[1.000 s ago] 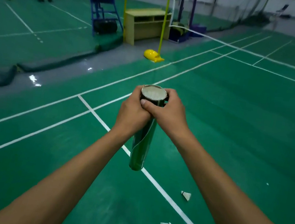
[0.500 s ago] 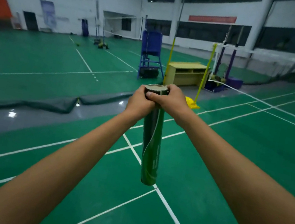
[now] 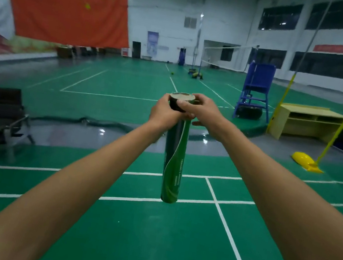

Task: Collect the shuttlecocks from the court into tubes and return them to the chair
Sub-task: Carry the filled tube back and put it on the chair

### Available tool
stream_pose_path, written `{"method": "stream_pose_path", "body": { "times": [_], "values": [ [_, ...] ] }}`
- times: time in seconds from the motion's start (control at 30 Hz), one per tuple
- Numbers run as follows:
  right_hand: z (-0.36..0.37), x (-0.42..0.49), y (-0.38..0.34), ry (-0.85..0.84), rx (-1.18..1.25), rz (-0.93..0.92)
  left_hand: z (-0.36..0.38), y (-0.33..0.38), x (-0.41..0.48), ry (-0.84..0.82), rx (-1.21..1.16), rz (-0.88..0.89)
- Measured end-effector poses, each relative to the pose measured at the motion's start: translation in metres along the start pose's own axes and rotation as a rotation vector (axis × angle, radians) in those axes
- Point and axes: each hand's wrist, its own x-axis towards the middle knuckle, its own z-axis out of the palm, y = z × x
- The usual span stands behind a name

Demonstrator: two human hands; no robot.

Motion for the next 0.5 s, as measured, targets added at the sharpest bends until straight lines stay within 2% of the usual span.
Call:
{"method": "stream_pose_path", "body": {
  "times": [0.2, 0.37, 0.5],
  "values": [
    [0.087, 0.086, -0.007, -0.149, 0.071, -0.08, -0.071, -0.049, 0.06, 0.2, 0.152, -0.037],
    [0.131, 0.174, 0.003, -0.263, 0.071, -0.147, -0.116, -0.081, 0.12, 0.298, 0.137, -0.087],
    [0.155, 0.247, 0.009, -0.309, 0.112, -0.113, -0.149, -0.099, 0.169, 0.4, 0.141, -0.108]
  ]
}}
